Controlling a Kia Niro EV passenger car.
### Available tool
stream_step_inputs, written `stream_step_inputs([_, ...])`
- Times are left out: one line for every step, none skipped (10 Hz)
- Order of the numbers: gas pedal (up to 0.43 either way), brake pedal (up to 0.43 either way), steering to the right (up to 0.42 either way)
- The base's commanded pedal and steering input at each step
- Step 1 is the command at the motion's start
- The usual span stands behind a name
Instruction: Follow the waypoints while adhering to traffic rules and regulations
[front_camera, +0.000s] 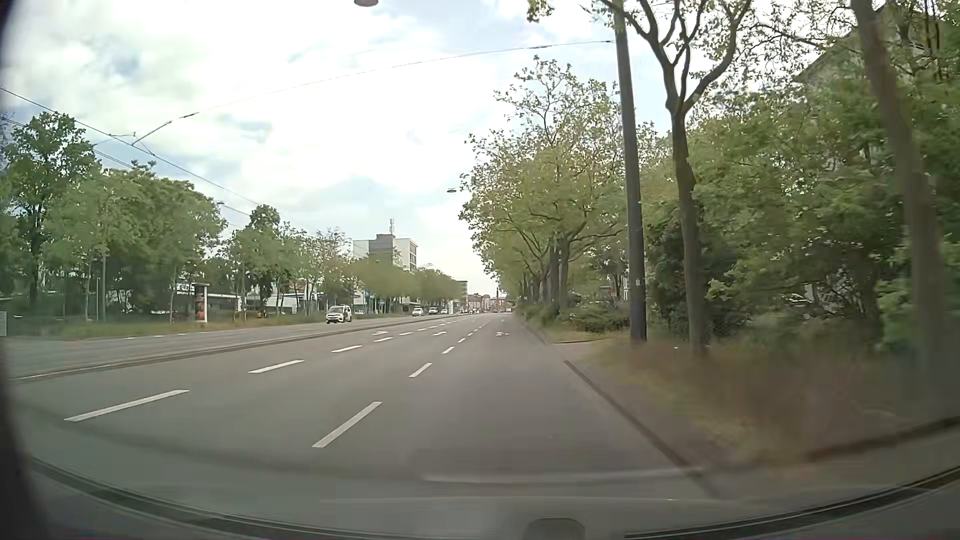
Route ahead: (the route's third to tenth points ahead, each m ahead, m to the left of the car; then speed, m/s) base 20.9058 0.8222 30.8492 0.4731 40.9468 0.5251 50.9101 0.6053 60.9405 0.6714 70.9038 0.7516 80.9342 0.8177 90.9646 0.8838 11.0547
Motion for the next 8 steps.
stream_step_inputs([0.098,0.03,-0.002])
stream_step_inputs([0.098,0.03,-0.002])
stream_step_inputs([0.098,0.03,-0.002])
stream_step_inputs([0.098,0.03,-0.002])
stream_step_inputs([0.098,0.03,-0.002])
stream_step_inputs([0.098,0.03,-0.002])
stream_step_inputs([0.098,0.03,-0.002])
stream_step_inputs([0.098,0.03,-0.002])
